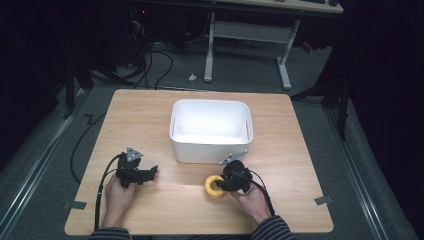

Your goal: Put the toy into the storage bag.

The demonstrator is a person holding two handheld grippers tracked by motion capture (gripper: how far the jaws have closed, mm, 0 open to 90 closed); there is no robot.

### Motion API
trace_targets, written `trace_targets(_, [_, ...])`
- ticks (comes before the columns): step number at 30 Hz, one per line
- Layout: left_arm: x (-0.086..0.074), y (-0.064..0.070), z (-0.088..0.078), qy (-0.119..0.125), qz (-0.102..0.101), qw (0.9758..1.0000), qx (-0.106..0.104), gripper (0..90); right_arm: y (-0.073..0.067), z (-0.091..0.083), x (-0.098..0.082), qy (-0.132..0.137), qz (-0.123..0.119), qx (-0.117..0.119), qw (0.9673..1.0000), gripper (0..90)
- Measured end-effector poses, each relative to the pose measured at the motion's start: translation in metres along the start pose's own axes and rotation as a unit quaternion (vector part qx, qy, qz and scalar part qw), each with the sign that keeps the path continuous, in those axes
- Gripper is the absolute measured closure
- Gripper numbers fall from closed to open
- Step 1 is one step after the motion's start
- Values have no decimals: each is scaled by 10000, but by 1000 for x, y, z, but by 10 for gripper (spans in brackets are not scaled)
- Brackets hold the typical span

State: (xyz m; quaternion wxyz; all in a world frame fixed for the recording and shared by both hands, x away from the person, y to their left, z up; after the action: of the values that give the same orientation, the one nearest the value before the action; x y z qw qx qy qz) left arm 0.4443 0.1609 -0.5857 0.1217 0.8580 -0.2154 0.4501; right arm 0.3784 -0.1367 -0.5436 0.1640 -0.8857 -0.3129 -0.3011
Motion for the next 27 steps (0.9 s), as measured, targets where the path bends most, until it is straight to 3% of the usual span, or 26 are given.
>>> trace_targets(27, [0,0,0,-1,2,10000,0,136,39,-62,-17,417,402,-502,9971,676])
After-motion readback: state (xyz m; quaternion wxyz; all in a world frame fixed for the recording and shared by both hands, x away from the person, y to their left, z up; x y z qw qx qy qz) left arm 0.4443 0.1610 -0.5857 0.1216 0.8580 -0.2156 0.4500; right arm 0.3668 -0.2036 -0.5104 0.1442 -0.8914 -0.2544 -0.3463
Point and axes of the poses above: each handheld gripper's, and its own axes: z roughly forward along the jaws, x roughly out of its top, y roughly to its right, the point moved 7 cm from there along z, roughly forward along the jaws, and after that the axes turned 9 degrees about y, right-handed, at the moved point
